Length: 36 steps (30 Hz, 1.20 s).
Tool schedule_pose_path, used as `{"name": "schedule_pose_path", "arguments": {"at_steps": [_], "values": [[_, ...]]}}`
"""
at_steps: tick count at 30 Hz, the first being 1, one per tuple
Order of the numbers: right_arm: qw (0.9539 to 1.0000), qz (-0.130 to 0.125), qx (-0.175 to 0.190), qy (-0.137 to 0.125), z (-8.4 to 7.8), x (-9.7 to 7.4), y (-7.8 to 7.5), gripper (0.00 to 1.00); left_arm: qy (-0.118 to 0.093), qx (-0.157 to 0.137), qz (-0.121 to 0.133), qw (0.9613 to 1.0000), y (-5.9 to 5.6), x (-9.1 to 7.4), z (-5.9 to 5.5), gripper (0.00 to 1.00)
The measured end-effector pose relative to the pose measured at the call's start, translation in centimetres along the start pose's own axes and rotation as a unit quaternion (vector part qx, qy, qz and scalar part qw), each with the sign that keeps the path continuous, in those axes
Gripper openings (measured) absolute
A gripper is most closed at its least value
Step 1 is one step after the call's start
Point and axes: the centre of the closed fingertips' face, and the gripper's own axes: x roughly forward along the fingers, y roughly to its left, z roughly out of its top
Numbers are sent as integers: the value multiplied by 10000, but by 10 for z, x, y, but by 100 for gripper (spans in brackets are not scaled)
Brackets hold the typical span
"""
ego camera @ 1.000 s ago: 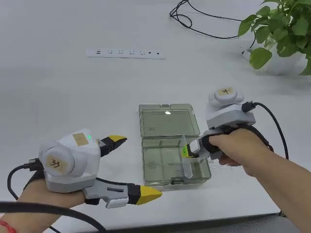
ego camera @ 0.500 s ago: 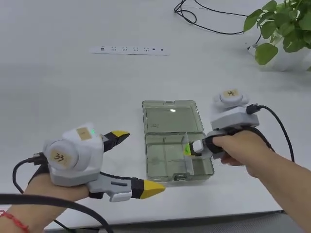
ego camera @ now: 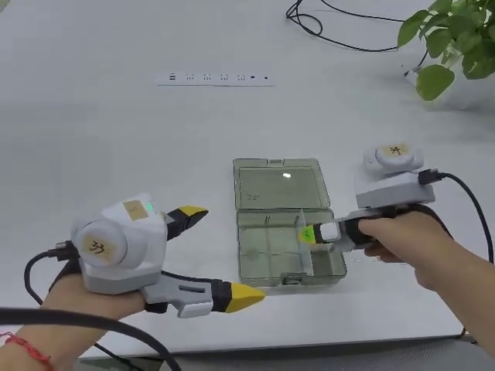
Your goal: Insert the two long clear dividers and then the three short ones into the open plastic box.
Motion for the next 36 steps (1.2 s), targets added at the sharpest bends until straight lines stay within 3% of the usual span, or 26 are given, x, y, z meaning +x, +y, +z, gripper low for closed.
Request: {"name": "schedule_pose_path", "arguments": {"at_steps": [7,15,21,27,28,30,31,32,36], "values": [[9989,198,-309,-279,10,-13,6,25,89,-29,131,9999,3,-2,-2,94],[9924,398,-917,-712,20,-30,18,31,155,-82,278,9995,8,-5,-2,94],[9883,554,-1182,-792,18,-43,23,37,167,-152,430,9988,15,-8,-1,93],[9777,660,-1766,-925,19,-54,24,46,225,-238,561,9979,21,-12,-3,92],[9737,718,-1906,-1018,22,-56,21,48,242,-246,583,9977,21,-12,-4,92],[9727,758,-1948,-1009,20,-59,22,51,264,-277,621,9973,22,-14,-5,92],[9680,831,-2107,-1078,21,-62,25,53,271,-291,637,9972,23,-14,-6,91],[9679,842,-2109,-1080,20,-63,26,54,289,-308,657,9969,23,-15,-7,91],[9575,969,-2452,-1168,18,-70,31,62,352,-329,704,9964,25,-17,-11,91]]}}
